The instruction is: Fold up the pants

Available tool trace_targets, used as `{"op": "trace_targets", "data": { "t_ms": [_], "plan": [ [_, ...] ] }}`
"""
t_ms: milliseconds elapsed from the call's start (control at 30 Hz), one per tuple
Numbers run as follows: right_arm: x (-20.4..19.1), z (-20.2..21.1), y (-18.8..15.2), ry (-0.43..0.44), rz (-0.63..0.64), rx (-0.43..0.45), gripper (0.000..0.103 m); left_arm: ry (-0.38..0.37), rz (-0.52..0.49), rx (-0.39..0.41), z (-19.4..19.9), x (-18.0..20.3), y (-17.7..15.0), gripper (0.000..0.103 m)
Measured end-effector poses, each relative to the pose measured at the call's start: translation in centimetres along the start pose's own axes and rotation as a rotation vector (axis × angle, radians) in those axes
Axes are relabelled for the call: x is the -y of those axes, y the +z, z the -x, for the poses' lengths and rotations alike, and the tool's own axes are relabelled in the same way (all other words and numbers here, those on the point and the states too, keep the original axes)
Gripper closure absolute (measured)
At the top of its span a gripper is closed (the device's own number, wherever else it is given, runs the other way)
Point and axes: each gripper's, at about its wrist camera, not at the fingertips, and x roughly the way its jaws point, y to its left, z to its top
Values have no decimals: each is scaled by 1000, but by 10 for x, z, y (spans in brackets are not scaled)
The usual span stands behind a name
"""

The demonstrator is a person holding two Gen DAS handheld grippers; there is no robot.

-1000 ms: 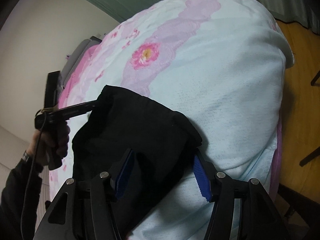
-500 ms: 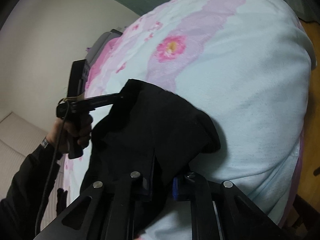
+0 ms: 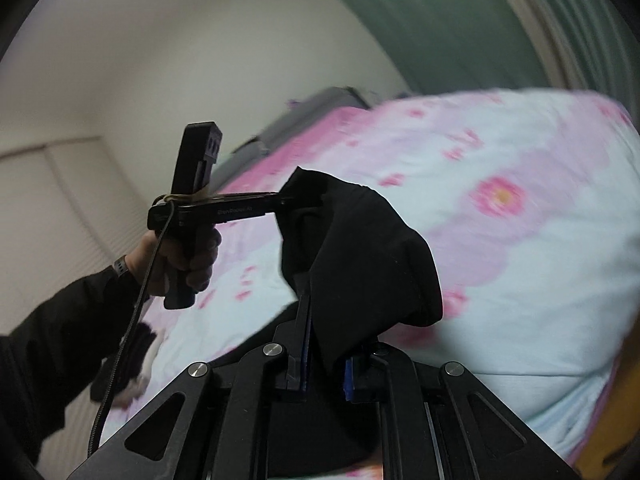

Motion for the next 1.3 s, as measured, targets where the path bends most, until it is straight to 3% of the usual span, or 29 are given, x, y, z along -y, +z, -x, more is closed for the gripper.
{"op": "trace_targets", "data": {
  "t_ms": [233,400,600,800,967,1067,1300],
  "plan": [
    [-103,2,-37,98,274,-5,90,59,134,121,92,-25,-107,96],
    [-172,-24,-98,126,521,-81,90,91,278,144,108,-53,-197,95],
    [-210,-69,-154,143,628,-226,90,113,463,158,113,-82,-293,94],
    [-225,-94,-197,115,713,-367,84,117,517,169,113,-82,-333,89],
    [-228,-88,-199,118,735,-359,63,170,536,190,130,-76,-352,73],
    [-233,-82,-194,121,743,-345,57,222,547,195,151,-64,-361,71],
    [-252,-45,-184,193,744,-291,43,426,639,163,201,-10,-352,69]
  ]
}}
